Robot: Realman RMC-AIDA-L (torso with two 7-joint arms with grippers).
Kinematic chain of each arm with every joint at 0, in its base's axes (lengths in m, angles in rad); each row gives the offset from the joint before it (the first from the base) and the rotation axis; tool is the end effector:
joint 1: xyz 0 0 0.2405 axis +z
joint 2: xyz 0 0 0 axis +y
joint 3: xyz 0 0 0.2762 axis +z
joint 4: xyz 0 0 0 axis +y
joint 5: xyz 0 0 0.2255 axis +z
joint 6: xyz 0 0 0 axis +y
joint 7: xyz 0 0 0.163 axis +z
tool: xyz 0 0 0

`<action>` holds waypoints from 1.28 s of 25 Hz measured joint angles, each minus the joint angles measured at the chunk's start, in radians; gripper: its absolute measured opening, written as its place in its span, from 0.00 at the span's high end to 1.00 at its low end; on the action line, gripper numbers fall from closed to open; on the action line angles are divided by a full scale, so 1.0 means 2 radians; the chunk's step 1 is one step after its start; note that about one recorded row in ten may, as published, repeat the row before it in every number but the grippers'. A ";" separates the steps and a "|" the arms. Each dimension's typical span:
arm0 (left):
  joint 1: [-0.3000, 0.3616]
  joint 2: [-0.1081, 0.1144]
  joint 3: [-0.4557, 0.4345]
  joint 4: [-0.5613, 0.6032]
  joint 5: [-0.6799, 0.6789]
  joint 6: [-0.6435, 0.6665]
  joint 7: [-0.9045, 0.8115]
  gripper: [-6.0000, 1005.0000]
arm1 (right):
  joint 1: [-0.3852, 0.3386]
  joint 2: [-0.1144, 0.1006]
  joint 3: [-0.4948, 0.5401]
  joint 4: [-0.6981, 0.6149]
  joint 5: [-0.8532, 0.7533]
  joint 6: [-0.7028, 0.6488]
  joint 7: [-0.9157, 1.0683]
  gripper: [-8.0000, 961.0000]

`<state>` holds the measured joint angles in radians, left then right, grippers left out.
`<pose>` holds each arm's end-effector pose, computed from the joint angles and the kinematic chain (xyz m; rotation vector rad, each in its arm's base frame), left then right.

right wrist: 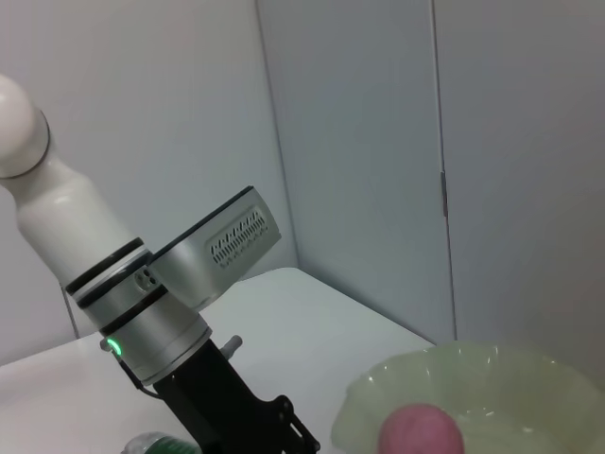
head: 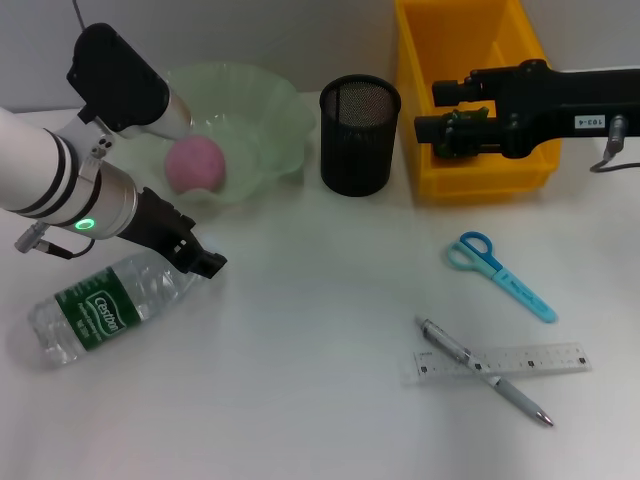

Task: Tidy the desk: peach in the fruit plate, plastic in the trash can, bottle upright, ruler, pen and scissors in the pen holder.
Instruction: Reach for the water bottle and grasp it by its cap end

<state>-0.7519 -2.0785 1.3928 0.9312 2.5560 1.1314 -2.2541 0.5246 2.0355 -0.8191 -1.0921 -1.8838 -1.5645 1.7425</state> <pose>-0.2138 0.4396 -0.0722 -2.6257 -0.5711 0.4333 0.2139 0.3964 0.0573 -2.6524 0.5014 0.6492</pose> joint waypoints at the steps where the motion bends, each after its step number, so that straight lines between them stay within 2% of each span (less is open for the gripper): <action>1: 0.000 0.000 0.000 0.000 0.000 0.000 0.000 0.36 | 0.000 0.000 0.000 0.000 0.000 0.002 0.000 0.38; 10: -0.001 0.000 0.004 0.001 -0.006 0.004 -0.005 0.37 | 0.000 0.000 0.000 0.000 -0.001 0.003 0.000 0.38; 13: -0.002 0.000 0.007 0.001 -0.007 0.005 -0.013 0.45 | 0.000 0.000 0.000 0.000 -0.004 0.003 0.000 0.38; 24: -0.004 -0.001 0.031 0.008 -0.012 0.005 -0.040 0.49 | -0.003 -0.003 0.000 -0.004 -0.005 -0.001 0.000 0.38; 32: -0.004 -0.001 0.031 0.014 -0.017 0.009 -0.044 0.53 | -0.003 -0.003 0.001 -0.001 -0.005 -0.001 -0.010 0.38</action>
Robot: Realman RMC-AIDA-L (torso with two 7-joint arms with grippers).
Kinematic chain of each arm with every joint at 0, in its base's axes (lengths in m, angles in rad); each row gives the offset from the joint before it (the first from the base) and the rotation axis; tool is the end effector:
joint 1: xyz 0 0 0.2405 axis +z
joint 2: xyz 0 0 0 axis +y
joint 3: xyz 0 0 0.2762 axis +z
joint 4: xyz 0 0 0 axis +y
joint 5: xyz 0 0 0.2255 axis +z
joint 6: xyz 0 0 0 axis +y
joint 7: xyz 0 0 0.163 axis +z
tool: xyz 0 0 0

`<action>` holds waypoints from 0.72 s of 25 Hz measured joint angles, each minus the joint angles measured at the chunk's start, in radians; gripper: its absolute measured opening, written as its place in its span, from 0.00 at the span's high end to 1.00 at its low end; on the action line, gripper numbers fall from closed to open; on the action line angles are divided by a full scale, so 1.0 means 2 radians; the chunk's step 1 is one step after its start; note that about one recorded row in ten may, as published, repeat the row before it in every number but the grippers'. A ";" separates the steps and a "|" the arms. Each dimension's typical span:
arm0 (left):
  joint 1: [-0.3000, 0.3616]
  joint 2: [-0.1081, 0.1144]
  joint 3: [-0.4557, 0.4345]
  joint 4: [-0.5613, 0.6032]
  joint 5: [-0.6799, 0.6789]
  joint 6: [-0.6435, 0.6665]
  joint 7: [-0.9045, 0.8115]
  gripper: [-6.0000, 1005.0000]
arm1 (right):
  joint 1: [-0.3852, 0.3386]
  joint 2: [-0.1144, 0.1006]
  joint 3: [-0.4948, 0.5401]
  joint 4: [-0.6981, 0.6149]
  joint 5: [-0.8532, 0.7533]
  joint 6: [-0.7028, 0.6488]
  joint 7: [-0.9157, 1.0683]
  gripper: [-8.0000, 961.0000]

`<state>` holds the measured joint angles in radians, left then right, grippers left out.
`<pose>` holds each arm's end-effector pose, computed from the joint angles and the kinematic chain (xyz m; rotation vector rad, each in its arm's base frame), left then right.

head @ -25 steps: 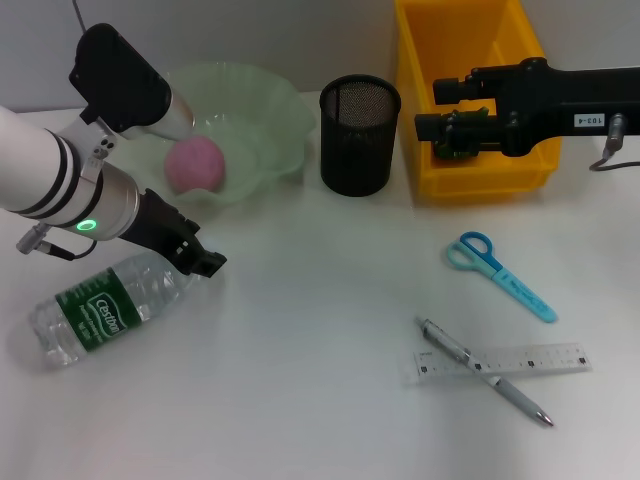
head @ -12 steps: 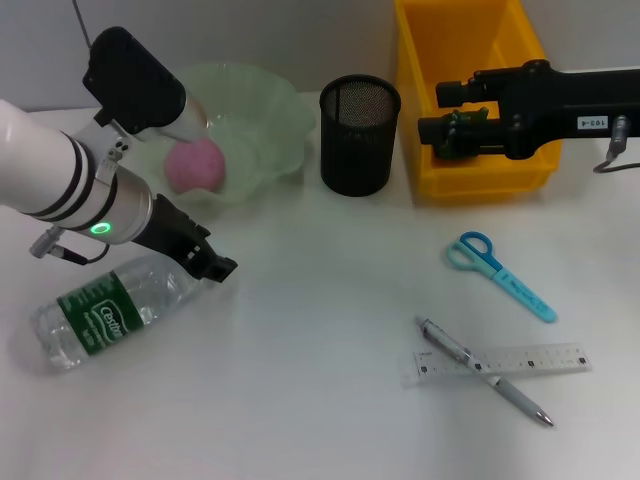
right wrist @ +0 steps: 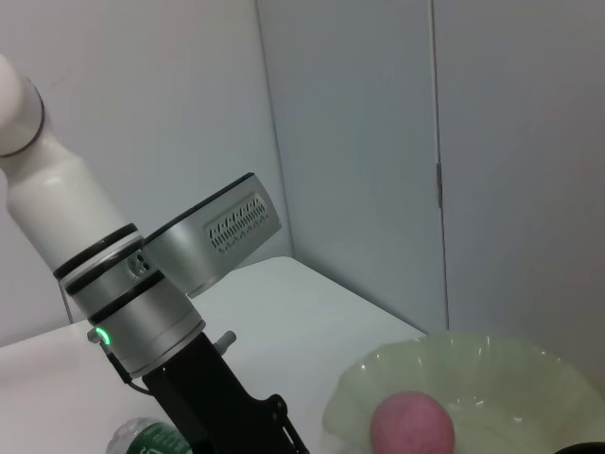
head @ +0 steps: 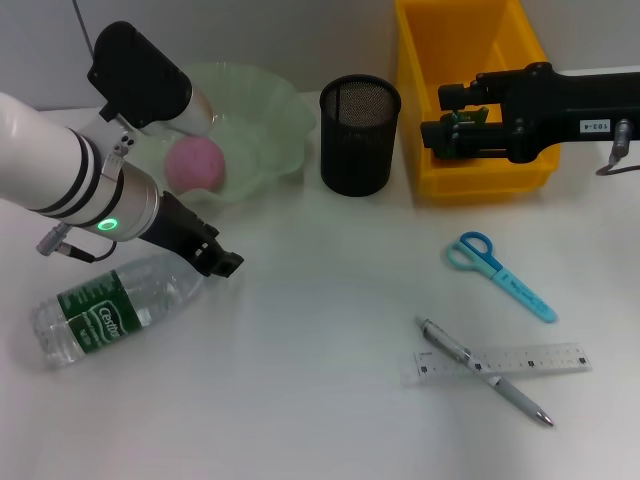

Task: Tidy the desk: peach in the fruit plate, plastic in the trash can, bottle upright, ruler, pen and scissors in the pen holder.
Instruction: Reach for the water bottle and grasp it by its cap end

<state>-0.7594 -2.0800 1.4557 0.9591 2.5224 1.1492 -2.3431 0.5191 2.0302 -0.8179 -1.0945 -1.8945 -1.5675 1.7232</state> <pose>-0.1977 0.4337 -0.0821 -2.6444 -0.6182 0.4134 0.2181 0.3952 0.0591 -2.6544 0.4801 0.6218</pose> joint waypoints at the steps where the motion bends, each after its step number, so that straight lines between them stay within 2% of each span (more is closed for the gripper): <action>1: 0.000 0.000 0.000 0.002 0.000 0.002 -0.002 0.53 | 0.000 0.000 0.000 0.000 0.000 0.000 -0.001 0.38; 18: 0.004 0.001 -0.005 0.009 0.003 0.003 0.000 0.59 | 0.003 0.000 -0.001 0.001 0.000 0.004 -0.003 0.38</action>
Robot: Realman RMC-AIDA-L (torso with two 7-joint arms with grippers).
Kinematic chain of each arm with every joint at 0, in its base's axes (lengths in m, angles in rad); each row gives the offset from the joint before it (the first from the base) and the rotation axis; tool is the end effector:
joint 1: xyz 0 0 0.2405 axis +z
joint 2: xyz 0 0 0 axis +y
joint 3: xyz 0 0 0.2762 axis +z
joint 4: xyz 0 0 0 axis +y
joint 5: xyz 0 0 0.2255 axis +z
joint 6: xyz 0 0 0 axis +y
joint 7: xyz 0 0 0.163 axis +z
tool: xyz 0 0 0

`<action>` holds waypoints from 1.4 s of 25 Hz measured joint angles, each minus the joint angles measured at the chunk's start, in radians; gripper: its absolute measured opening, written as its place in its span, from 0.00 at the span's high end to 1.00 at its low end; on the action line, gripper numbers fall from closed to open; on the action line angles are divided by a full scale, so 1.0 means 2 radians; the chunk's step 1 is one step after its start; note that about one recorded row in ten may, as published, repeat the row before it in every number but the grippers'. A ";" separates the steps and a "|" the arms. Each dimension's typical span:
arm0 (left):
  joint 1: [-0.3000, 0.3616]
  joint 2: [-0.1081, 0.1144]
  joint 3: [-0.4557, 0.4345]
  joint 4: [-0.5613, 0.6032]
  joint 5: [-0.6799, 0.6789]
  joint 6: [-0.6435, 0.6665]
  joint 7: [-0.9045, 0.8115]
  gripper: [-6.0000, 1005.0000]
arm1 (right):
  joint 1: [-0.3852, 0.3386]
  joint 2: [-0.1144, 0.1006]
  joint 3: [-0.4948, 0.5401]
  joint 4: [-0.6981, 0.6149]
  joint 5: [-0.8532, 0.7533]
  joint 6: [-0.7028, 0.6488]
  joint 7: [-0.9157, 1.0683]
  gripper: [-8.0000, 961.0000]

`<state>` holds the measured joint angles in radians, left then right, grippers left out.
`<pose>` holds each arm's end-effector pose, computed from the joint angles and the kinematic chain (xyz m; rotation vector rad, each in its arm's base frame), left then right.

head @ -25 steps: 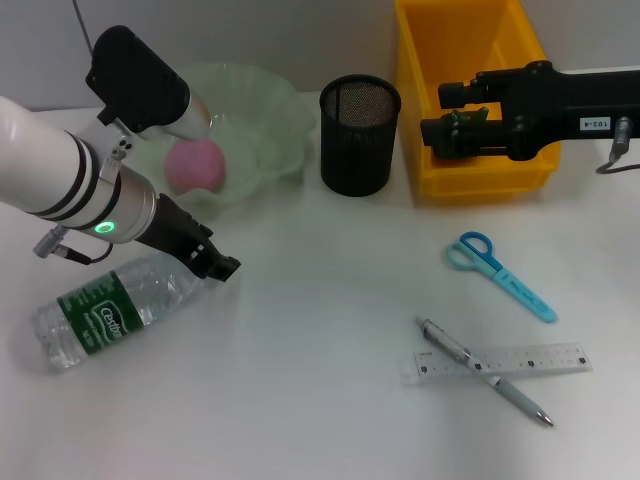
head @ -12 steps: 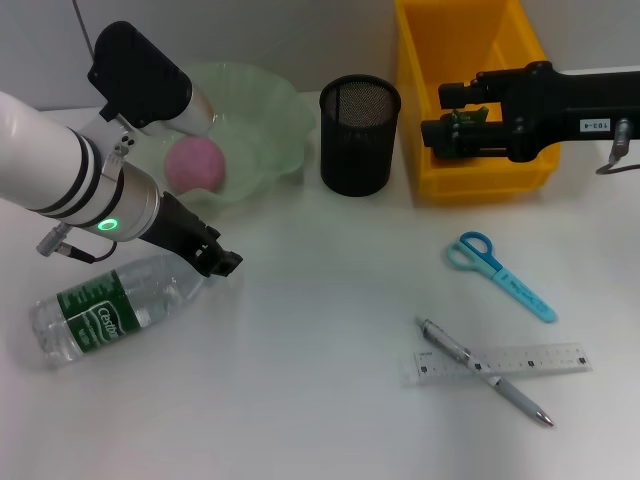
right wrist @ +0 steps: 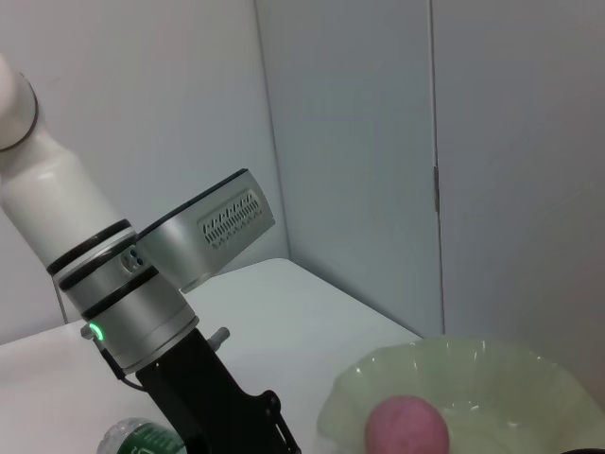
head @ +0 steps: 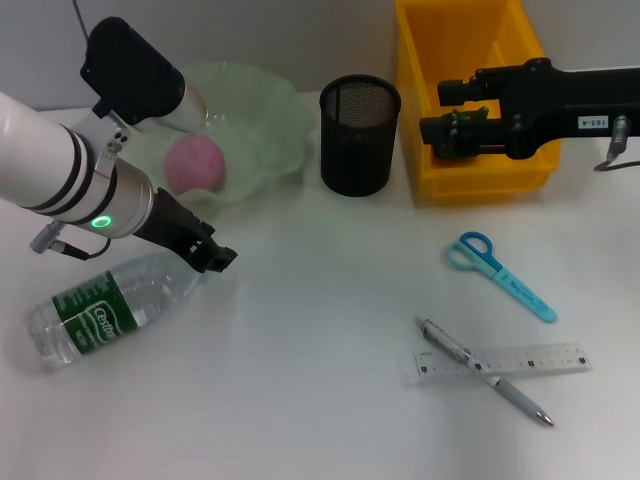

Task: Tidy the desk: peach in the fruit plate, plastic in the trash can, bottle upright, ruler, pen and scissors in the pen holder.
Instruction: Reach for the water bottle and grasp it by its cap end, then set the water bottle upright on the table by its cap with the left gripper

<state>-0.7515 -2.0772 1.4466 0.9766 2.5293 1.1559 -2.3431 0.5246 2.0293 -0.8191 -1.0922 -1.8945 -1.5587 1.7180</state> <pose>-0.1983 0.4347 -0.0773 -2.6344 -0.6169 0.4094 0.2167 0.3976 0.0593 -2.6497 0.4692 0.6192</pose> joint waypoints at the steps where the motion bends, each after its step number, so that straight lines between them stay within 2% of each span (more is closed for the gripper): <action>1: 0.000 0.000 0.000 0.000 0.000 0.000 0.000 0.59 | 0.000 0.000 0.000 0.000 0.000 0.000 0.000 0.38; 21: 0.002 0.002 -0.006 -0.001 0.008 -0.003 0.003 0.61 | 0.003 0.000 0.000 0.000 -0.005 0.001 0.000 0.38; 28: 0.003 0.002 -0.003 0.003 0.030 0.001 -0.001 0.36 | 0.003 0.000 0.000 0.000 -0.005 0.001 0.000 0.38; 35: 0.001 0.002 -0.005 0.000 0.046 0.001 -0.003 0.36 | 0.003 0.002 0.000 0.000 -0.005 0.001 0.000 0.38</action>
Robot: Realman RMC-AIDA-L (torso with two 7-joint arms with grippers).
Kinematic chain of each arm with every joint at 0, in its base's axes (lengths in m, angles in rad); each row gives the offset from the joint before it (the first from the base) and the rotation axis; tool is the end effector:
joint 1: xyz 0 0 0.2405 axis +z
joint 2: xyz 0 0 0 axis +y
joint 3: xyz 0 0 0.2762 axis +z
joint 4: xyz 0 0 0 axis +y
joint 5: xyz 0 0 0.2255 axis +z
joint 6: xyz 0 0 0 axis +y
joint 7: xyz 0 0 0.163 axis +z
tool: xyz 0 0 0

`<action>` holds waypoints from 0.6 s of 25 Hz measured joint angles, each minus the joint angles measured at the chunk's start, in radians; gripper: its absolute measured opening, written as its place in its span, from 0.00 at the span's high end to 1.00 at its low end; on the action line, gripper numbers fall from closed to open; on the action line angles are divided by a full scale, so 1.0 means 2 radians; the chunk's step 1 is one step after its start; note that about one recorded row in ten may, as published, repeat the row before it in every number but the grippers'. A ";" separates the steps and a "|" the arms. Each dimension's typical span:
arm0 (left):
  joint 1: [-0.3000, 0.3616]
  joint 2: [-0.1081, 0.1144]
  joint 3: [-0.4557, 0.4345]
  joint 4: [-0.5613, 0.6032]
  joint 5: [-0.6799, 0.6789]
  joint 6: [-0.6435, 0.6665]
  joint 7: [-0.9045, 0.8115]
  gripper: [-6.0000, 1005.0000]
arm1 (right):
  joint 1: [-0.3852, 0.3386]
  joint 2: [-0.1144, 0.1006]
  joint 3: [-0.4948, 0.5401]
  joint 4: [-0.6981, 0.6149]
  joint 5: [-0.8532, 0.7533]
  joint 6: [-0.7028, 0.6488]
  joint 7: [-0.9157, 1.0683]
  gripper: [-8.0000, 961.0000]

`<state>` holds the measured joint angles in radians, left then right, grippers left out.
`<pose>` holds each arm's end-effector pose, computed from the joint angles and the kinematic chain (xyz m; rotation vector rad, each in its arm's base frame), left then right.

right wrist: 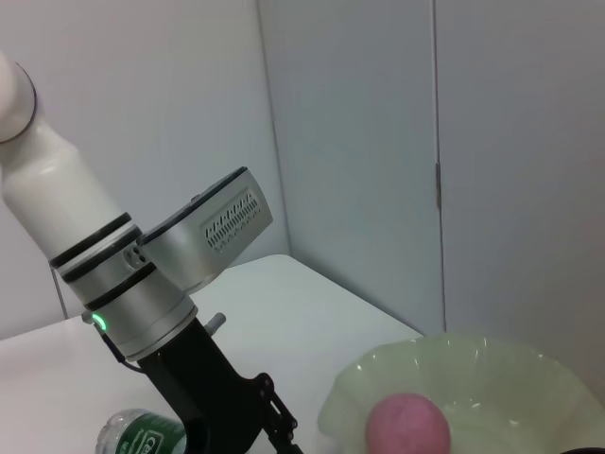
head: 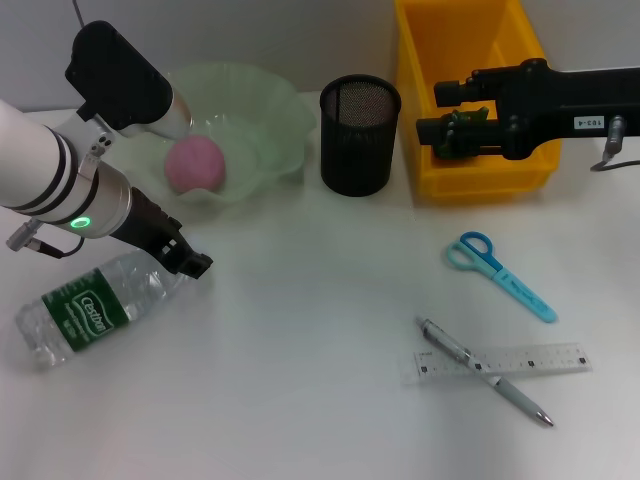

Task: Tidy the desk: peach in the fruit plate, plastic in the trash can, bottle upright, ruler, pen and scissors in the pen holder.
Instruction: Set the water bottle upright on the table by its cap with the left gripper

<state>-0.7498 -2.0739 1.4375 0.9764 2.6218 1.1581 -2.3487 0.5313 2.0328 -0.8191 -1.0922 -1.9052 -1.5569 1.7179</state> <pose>-0.2118 0.4388 -0.0678 -2.5805 -0.5850 0.5075 0.2151 0.3988 0.0573 -2.6547 0.4654 0.6104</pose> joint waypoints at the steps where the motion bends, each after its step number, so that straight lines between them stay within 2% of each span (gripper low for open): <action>1: 0.000 0.000 0.000 0.000 0.000 0.000 0.000 0.36 | 0.001 0.000 0.000 0.000 0.000 0.000 0.000 0.38; 15: -0.005 -0.002 0.005 0.000 -0.003 -0.003 0.001 0.37 | 0.004 0.001 0.000 0.000 -0.001 0.000 0.000 0.38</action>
<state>-0.7591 -2.0785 1.4479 0.9754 2.6157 1.1523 -2.3469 0.5395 2.0344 -0.8191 -1.0922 -1.9074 -1.5570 1.7179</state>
